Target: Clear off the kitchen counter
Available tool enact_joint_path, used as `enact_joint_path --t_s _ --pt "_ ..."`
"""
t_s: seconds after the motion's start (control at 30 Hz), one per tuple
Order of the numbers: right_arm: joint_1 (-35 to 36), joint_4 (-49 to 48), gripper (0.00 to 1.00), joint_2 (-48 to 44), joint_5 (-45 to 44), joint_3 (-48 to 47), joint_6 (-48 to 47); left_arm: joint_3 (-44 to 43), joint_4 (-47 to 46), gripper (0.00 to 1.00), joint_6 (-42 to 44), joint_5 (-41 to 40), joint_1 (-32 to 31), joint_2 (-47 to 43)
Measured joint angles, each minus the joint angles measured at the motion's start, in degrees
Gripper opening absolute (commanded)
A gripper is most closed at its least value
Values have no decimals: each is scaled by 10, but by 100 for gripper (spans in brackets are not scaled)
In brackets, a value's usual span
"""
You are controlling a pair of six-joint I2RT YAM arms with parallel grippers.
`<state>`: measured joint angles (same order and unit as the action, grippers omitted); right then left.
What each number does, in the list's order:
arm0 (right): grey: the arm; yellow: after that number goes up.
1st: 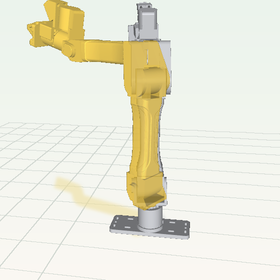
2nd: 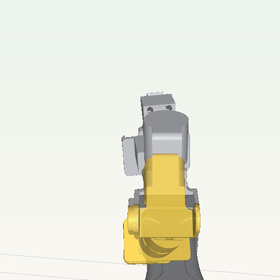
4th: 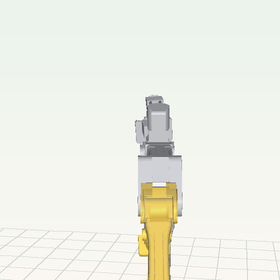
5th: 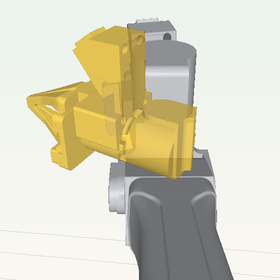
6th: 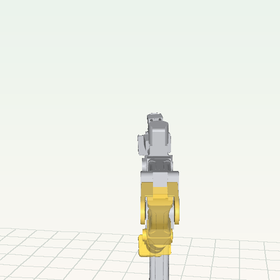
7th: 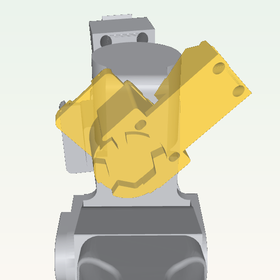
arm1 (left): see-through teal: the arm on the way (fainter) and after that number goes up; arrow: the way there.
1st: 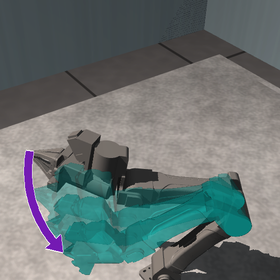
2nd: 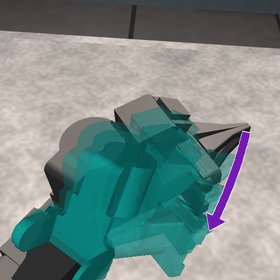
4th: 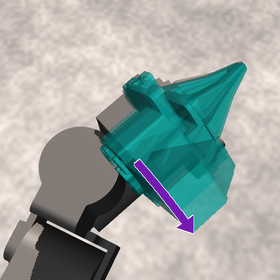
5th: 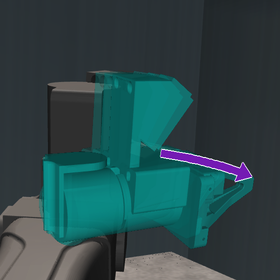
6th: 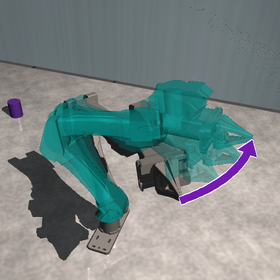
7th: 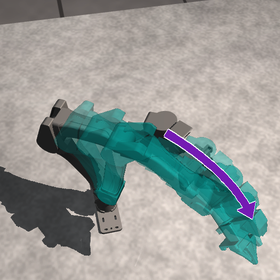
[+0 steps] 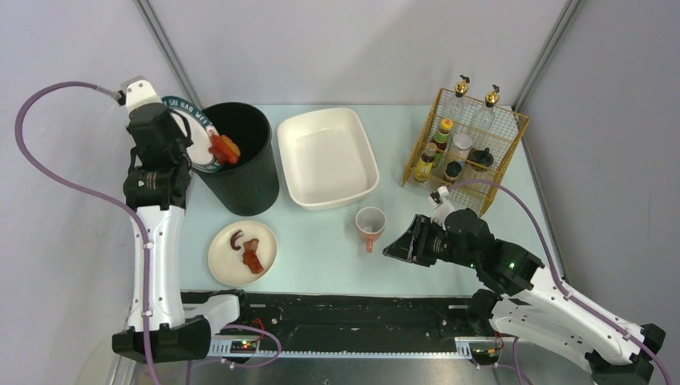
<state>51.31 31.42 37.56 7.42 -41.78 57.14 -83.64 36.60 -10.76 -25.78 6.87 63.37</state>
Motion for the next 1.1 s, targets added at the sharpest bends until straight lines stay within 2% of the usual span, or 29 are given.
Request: enact_joint_path --t_s 0.4,0.6,0.8,1.1 --pt "0 1 40 -12 1 7 0 -77 -22 0 130 -173 -125 29" --pt "0 1 40 -15 1 7 1 -94 -21 0 137 -188 -137 33" --pt "0 0 40 -15 1 8 1 -135 0 0 67 -113 -138 18" --pt "0 2 39 -15 1 12 2 -170 11 0 -86 104 -139 39"
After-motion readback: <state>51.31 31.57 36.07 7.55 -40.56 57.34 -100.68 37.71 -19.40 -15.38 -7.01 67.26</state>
